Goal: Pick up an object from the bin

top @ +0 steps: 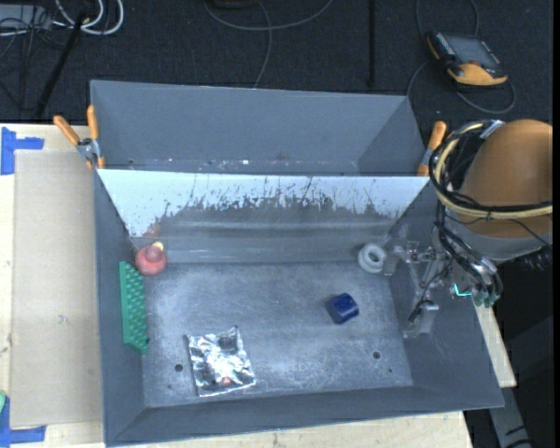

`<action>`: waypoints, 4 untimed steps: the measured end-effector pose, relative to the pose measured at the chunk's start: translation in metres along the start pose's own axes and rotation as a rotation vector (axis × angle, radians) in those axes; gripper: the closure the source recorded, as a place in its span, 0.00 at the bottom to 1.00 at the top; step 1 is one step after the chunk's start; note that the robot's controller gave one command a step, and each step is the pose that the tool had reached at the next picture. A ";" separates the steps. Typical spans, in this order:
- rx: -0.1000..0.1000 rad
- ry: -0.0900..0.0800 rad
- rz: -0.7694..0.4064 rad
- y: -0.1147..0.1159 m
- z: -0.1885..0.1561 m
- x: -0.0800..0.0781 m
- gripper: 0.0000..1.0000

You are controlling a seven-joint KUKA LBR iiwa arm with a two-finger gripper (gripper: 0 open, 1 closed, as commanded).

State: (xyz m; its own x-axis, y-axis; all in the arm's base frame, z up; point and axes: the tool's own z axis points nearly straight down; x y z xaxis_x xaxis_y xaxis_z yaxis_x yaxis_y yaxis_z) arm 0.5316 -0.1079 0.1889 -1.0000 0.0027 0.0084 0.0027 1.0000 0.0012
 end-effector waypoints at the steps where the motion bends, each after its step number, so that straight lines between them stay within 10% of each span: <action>1: -0.002 -0.002 0.123 0.034 0.112 -0.042 0.00; 2: 0.001 -0.007 0.120 0.032 0.108 -0.043 1.00; 3: 0.001 -0.007 0.119 0.032 0.108 -0.043 0.00; 4: -0.002 -0.006 0.354 0.070 0.115 -0.037 0.00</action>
Offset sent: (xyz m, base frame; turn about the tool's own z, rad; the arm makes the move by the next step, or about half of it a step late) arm 0.0422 0.0312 -0.1073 0.1248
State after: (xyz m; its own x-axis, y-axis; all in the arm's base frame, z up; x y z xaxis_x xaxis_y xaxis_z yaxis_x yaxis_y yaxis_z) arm 0.5674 -0.0379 0.0733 -0.9371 0.3490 0.0031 0.3490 0.9371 0.0009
